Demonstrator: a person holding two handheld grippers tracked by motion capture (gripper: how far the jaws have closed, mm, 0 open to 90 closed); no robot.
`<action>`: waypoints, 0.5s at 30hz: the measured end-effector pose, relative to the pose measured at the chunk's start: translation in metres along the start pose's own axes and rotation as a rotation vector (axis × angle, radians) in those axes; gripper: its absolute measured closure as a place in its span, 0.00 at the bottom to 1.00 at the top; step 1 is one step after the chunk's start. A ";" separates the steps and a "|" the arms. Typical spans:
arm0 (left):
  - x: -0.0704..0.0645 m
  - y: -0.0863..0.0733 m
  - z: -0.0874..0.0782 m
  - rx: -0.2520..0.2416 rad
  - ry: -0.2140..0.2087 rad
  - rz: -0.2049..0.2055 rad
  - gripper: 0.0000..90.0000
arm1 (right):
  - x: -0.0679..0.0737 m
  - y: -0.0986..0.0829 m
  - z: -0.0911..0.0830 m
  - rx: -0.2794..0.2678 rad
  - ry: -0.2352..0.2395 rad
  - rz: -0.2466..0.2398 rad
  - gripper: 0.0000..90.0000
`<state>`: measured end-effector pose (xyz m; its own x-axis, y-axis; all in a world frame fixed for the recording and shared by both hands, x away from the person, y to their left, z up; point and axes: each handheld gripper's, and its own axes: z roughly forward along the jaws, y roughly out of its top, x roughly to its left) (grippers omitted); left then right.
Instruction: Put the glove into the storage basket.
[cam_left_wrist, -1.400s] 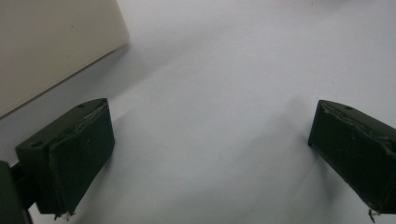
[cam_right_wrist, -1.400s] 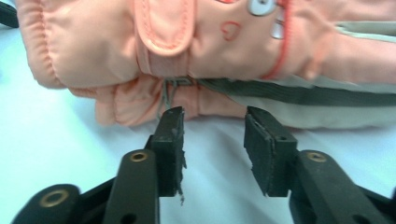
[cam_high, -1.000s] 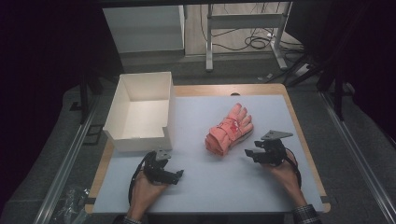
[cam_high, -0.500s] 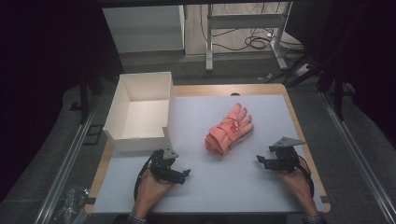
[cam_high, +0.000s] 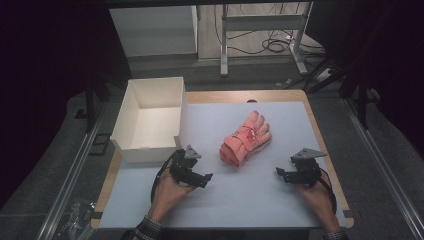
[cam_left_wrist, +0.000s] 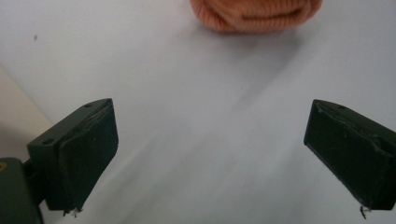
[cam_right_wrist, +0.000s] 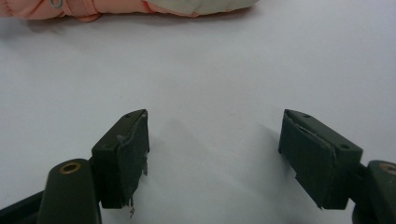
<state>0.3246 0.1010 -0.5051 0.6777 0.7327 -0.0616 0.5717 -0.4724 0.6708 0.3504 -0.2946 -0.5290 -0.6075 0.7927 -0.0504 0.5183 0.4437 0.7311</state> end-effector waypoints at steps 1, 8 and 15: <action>0.000 0.009 0.001 0.005 -0.006 0.007 0.03 | 0.000 0.000 0.000 0.000 0.000 0.000 0.27; 0.002 0.040 0.007 0.028 -0.040 0.023 0.00 | 0.000 0.000 0.000 0.000 -0.002 -0.001 0.27; 0.000 0.068 0.007 0.038 -0.071 0.036 0.00 | 0.000 0.000 0.000 0.000 -0.003 -0.002 0.26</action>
<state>0.3664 0.0655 -0.4647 0.7286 0.6788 -0.0914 0.5624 -0.5168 0.6454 0.3502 -0.2947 -0.5292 -0.6066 0.7931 -0.0541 0.5170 0.4453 0.7310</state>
